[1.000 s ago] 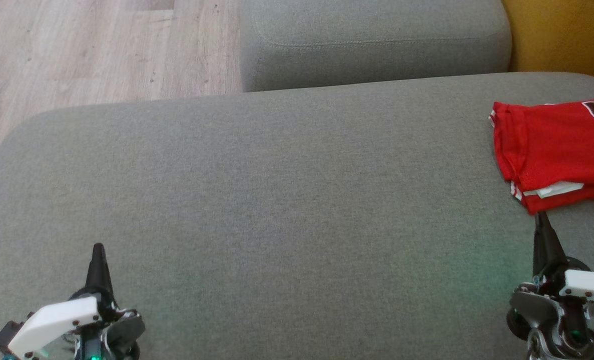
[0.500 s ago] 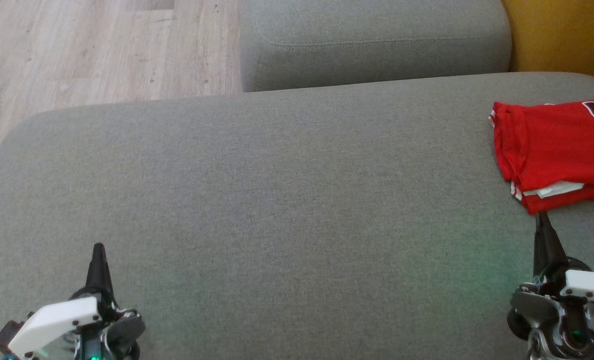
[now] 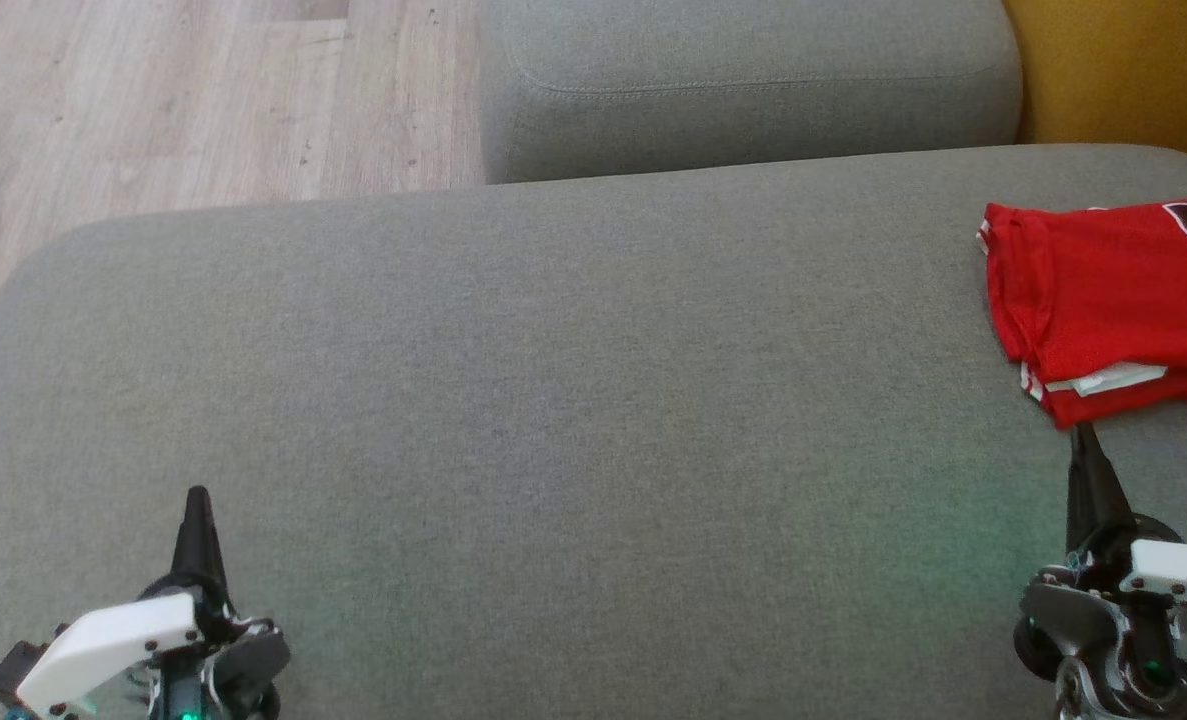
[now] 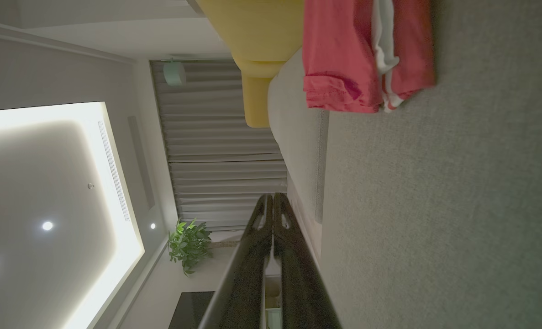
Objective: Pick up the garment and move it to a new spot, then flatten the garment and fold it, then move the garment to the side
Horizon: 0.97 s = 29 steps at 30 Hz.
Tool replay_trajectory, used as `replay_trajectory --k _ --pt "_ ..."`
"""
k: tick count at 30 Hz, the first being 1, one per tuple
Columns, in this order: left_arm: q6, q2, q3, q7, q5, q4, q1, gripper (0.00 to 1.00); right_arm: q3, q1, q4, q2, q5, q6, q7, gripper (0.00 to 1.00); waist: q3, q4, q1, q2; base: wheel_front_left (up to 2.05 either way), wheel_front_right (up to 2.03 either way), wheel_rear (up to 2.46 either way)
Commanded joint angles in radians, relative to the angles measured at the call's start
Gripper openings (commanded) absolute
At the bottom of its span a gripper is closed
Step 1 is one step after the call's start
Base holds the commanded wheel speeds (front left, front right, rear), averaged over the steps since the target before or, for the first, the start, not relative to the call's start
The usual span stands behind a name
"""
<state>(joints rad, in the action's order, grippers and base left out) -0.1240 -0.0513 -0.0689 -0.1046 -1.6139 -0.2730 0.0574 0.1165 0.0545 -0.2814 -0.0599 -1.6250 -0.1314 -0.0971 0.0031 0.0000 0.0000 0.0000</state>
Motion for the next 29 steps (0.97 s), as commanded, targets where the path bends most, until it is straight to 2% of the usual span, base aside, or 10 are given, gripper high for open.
replay_trajectory --k 1,29 --pt "-0.007 -0.004 -0.038 -0.003 0.000 0.028 0.050 0.00 -0.017 0.052 0.037 -0.001 0.005 0.001 -0.005 0.00 0.000 0.000 0.0000 0.0000 0.00 0.00 0.00" --pt "-0.007 -0.002 -0.041 -0.006 0.002 0.028 0.050 0.00 -0.011 0.053 0.037 0.003 0.009 0.001 -0.009 0.00 0.000 0.000 0.0000 0.0000 0.00 0.00 0.00"
